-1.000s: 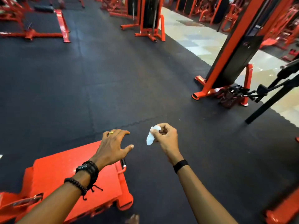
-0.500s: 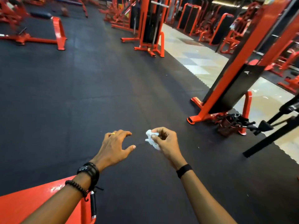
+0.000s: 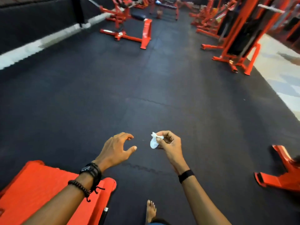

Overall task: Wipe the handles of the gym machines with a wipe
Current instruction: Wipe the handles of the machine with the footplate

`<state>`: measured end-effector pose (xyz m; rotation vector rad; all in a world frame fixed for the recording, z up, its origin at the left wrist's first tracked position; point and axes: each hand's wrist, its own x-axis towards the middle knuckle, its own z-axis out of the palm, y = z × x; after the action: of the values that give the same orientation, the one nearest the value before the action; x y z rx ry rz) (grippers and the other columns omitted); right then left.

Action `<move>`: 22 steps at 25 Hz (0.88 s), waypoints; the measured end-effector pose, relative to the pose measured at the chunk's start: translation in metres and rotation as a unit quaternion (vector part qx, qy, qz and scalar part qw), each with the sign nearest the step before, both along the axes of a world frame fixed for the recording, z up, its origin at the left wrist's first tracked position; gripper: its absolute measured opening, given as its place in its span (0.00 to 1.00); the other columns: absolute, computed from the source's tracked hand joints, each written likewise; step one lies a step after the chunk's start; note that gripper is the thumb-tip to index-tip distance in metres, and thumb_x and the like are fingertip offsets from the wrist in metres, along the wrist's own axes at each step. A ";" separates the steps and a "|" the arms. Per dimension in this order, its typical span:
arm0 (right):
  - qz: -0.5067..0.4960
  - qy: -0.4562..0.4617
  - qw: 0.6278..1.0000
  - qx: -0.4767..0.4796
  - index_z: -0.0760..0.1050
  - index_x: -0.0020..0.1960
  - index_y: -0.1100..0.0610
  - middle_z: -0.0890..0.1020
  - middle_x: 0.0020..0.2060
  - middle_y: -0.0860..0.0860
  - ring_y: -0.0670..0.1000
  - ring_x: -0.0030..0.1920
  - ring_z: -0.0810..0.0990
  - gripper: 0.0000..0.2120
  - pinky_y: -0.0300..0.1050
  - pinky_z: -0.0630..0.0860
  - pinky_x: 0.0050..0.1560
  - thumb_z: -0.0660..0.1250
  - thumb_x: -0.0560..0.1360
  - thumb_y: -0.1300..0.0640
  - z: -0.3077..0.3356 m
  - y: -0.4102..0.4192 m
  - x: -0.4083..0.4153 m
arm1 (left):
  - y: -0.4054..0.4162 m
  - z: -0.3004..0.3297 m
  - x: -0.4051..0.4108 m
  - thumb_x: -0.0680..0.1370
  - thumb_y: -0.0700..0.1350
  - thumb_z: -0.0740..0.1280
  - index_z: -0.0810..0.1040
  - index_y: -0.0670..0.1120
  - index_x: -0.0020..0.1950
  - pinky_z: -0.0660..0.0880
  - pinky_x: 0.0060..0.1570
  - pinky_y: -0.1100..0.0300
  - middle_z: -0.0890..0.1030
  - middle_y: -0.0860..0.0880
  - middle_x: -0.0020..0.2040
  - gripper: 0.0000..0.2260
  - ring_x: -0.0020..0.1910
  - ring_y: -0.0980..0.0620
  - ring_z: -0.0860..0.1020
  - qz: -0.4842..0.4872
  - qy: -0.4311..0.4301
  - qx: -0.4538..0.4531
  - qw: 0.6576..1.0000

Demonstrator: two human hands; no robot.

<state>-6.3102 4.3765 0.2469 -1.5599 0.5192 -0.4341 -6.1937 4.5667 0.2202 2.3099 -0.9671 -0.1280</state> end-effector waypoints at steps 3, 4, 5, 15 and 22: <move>0.127 -0.008 0.992 -0.003 0.79 0.47 0.65 0.85 0.39 0.53 0.47 0.37 0.82 0.06 0.43 0.79 0.40 0.71 0.75 0.61 0.014 -0.025 0.098 | -0.005 0.005 0.051 0.68 0.68 0.58 0.80 0.51 0.59 0.74 0.53 0.59 0.81 0.57 0.53 0.29 0.54 0.55 0.80 0.118 -0.001 -0.010 0.993; 0.168 -0.007 0.986 -0.008 0.80 0.46 0.64 0.86 0.40 0.54 0.47 0.37 0.82 0.05 0.43 0.78 0.40 0.71 0.76 0.61 0.015 -0.027 0.134 | -0.001 0.007 0.067 0.68 0.68 0.59 0.80 0.51 0.59 0.74 0.53 0.58 0.81 0.57 0.53 0.29 0.53 0.54 0.81 0.159 0.001 -0.017 0.987; 0.196 0.006 0.981 -0.014 0.80 0.45 0.63 0.86 0.40 0.54 0.47 0.37 0.82 0.04 0.43 0.79 0.40 0.69 0.77 0.63 0.015 -0.026 0.165 | 0.005 0.009 0.080 0.68 0.68 0.59 0.80 0.51 0.58 0.75 0.53 0.57 0.81 0.57 0.53 0.28 0.53 0.54 0.81 0.197 0.003 -0.020 0.980; 0.446 0.006 0.894 -0.042 0.81 0.48 0.56 0.86 0.44 0.53 0.52 0.42 0.84 0.09 0.48 0.80 0.45 0.76 0.71 0.65 -0.019 0.100 0.423 | 0.105 -0.047 0.208 0.69 0.65 0.62 0.80 0.52 0.56 0.77 0.53 0.54 0.80 0.57 0.50 0.24 0.50 0.54 0.80 0.496 0.046 -0.060 0.865; 0.654 -0.033 0.749 -0.103 0.82 0.45 0.56 0.86 0.42 0.49 0.49 0.43 0.85 0.11 0.43 0.80 0.46 0.75 0.69 0.70 0.003 0.248 0.561 | 0.171 -0.009 0.292 0.74 0.56 0.68 0.79 0.51 0.58 0.76 0.52 0.60 0.79 0.58 0.51 0.16 0.49 0.60 0.78 0.632 -0.028 -0.158 0.758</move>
<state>-5.7490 4.6244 0.2499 -1.7196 -0.7554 0.5698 -5.9012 4.7378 0.2110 2.1492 0.6577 0.6156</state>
